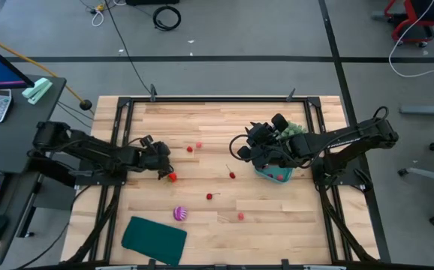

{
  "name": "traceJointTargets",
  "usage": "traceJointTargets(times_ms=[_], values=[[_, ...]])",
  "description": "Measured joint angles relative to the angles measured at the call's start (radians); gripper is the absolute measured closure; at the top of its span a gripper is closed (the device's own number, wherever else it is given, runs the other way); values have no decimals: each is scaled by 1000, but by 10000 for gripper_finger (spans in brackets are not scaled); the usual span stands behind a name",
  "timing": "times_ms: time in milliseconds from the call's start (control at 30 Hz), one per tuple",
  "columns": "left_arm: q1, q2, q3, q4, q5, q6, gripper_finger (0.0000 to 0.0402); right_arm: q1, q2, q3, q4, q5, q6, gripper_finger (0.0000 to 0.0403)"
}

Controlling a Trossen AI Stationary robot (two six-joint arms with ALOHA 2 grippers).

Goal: Pick and placing Produce into tupperware
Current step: Put the cherry into the green bin

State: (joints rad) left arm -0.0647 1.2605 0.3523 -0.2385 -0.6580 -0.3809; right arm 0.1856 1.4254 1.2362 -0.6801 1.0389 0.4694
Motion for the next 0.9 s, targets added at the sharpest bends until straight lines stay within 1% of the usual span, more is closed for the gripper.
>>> traceJointTargets(times_ms=[233, 333, 467, 633, 667, 800, 900], values=[[52, 31, 0, 2, -19, 0, 231, 0, 0, 0, 0, 0, 0, 286], [68, 30, 0, 2, -19, 2, 243, 0, 0, 0, 0, 0, -1, 286], [82, 29, 0, 2, -19, 2, 289, 0, 0, 0, 0, 0, -1, 286], [92, 29, 0, 15, -19, 26, 378, 0, 0, 0, 0, 0, -1, 286], [92, 29, 0, 30, -18, 45, 389, 0, 0, 0, 0, 0, -1, 286], [89, 29, 0, 146, -9, 100, 394, 0, 0, 0, 0, 0, -1, 286], [89, 29, 0, 233, 46, 146, 396, 0, 0, 0, 0, 0, -1, 286]])
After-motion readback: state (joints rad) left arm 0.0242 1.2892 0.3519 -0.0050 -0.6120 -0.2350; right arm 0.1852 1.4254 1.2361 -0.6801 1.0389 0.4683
